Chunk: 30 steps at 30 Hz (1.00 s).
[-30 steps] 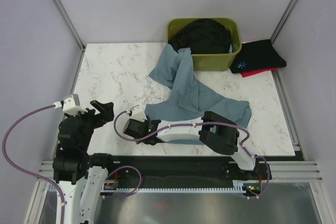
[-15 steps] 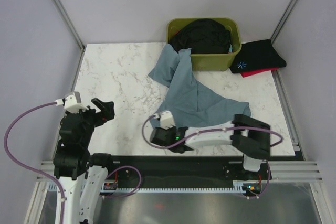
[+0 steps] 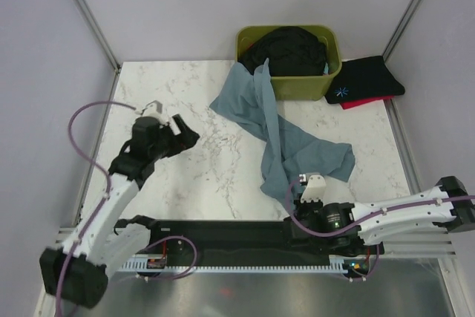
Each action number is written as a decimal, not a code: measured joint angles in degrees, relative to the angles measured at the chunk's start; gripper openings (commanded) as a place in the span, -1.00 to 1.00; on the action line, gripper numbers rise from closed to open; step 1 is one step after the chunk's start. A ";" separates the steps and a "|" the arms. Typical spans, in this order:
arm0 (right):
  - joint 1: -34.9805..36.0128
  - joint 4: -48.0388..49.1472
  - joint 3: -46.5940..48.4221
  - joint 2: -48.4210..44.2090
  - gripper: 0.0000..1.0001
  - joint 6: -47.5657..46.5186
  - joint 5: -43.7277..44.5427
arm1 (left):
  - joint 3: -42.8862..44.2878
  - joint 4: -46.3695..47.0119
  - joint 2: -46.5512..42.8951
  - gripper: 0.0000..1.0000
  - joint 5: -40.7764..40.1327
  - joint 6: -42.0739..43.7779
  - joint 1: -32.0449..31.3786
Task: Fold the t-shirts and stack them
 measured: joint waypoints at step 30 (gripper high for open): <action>17.00 24.83 -1.18 33.29 -1.00 -32.98 6.84 | 42.93 12.41 59.76 0.83 2.60 2.08 -14.69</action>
